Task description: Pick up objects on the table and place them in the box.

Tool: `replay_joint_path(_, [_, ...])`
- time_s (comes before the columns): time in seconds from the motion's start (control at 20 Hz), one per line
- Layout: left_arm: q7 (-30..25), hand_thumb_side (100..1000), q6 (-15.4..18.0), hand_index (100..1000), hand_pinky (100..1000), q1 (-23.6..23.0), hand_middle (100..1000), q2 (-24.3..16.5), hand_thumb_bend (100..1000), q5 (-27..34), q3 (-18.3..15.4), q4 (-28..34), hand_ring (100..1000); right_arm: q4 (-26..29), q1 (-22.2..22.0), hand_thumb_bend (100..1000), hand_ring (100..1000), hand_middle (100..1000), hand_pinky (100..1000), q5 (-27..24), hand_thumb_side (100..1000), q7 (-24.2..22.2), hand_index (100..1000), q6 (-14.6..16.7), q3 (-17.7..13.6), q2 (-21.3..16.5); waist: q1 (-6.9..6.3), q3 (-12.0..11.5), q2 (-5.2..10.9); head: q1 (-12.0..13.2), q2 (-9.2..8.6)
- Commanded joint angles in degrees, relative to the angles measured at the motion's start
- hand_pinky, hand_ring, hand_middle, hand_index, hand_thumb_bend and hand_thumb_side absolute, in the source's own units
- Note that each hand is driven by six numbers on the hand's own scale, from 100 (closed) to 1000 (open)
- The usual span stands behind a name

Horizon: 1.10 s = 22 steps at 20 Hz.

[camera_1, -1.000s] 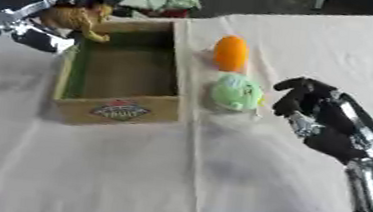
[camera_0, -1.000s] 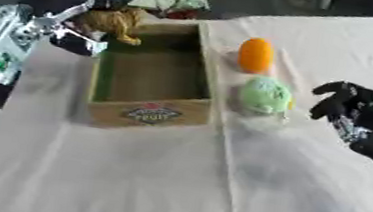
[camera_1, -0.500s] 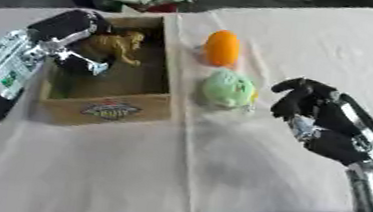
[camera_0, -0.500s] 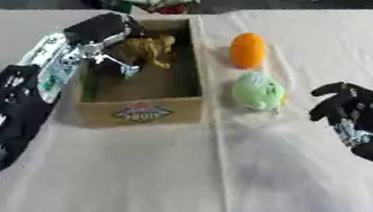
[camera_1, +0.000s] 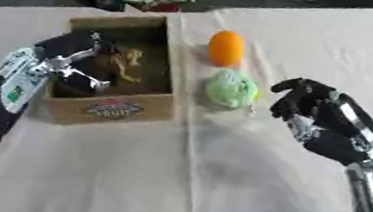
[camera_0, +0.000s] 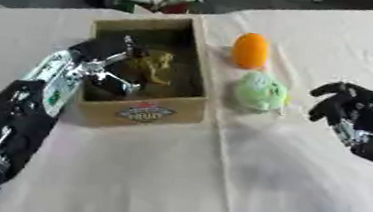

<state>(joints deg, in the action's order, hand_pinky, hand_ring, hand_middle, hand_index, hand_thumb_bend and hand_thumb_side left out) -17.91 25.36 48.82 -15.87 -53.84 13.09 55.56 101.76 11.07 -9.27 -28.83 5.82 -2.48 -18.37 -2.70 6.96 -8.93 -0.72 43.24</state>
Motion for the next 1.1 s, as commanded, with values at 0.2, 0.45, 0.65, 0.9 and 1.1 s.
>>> replay_joint_path(0.2, [-7.98,740,-0.46,825,753,0.70,706,-5.00,581,5.38,-1.10,6.62,758,0.67,0.22,100,604,704,598,-0.11,249,0.39,577,-0.04,-0.78,-1.02,0.26,-0.66,1.52,-0.74,-0.04])
replay_joint_path(0.45, [-8.44,822,-2.93,822,732,-0.51,717,-9.80,556,15.50,-2.16,16.33,754,0.35,1.18,100,605,705,599,-0.53,239,0.70,580,0.75,-1.00,-2.83,0.45,-1.88,2.12,-1.42,0.33])
replay_joint_path(0.65, [-6.50,793,-6.61,813,692,-3.10,693,-13.71,405,25.29,-3.71,24.64,729,-0.27,3.00,100,606,706,601,-1.07,229,0.77,585,2.05,-0.81,-5.53,0.64,-3.33,2.46,-2.03,0.50])
replay_joint_path(0.9, [0.49,682,-13.41,792,608,-10.18,622,-16.54,179,39.69,-6.25,34.87,666,-2.57,7.97,100,613,711,607,-1.81,213,-0.31,610,5.51,0.91,-11.43,1.29,-5.63,2.67,-3.07,0.54])
replay_joint_path(1.1, [5.88,685,-18.58,781,570,-17.76,599,-17.31,100,49.38,-7.24,42.19,640,-6.28,12.09,150,644,742,623,-0.72,232,-2.02,671,10.11,2.98,-17.08,1.71,-7.69,2.72,-3.71,0.53])
